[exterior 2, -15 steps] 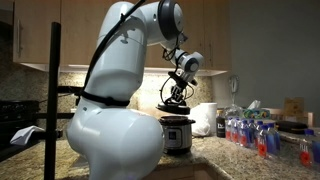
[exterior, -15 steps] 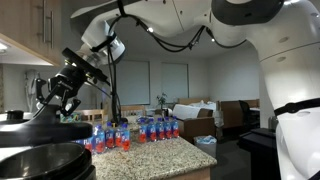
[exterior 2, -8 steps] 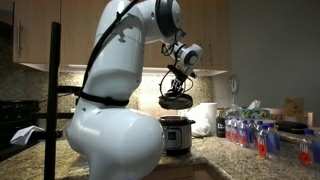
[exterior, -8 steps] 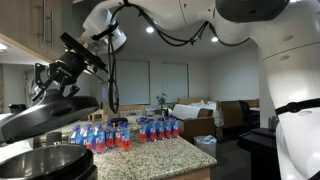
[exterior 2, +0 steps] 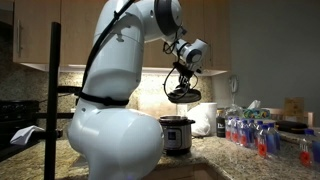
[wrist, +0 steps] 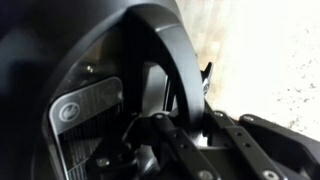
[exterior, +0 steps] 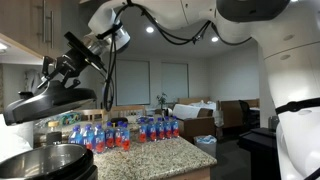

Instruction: Uncover the cooker and put the lid on the counter

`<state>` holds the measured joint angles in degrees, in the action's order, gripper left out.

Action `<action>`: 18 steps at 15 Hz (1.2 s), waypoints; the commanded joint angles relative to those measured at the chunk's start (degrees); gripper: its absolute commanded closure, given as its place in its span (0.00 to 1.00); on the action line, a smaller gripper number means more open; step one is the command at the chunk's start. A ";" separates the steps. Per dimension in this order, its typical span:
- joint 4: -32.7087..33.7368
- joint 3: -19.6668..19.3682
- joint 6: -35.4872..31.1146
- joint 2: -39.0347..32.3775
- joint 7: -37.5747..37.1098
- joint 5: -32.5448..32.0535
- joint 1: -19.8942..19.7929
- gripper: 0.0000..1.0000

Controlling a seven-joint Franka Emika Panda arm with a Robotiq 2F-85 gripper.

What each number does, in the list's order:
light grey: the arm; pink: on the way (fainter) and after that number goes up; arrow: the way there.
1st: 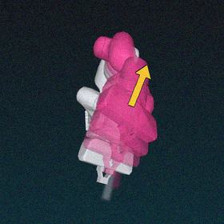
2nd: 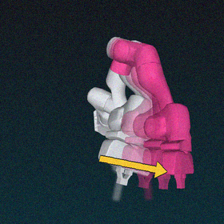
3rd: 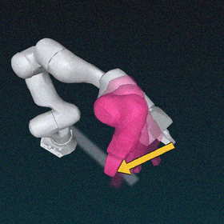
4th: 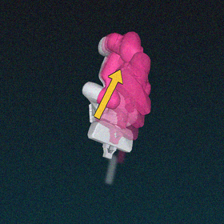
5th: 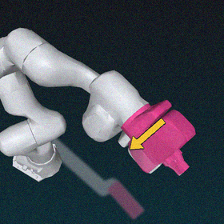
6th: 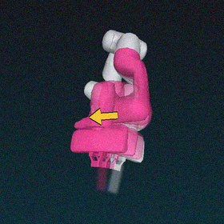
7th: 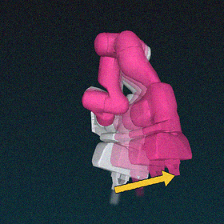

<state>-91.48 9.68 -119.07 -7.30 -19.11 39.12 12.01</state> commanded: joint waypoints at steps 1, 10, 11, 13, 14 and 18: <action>-5.52 -0.55 -7.53 4.60 6.27 9.56 -2.77 0.92; -24.70 -4.94 -25.42 11.60 28.78 37.67 -7.29 0.92; -26.28 -5.58 -26.42 12.30 30.43 39.68 -7.63 0.92; -29.34 -7.21 -26.98 13.42 33.22 42.81 -8.71 0.92; -30.54 -7.96 -27.04 13.68 34.13 43.89 -9.27 0.92; -34.47 -9.75 -27.27 14.53 34.68 45.72 -10.81 0.93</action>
<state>-122.95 -0.03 -145.21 3.66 14.05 82.20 2.00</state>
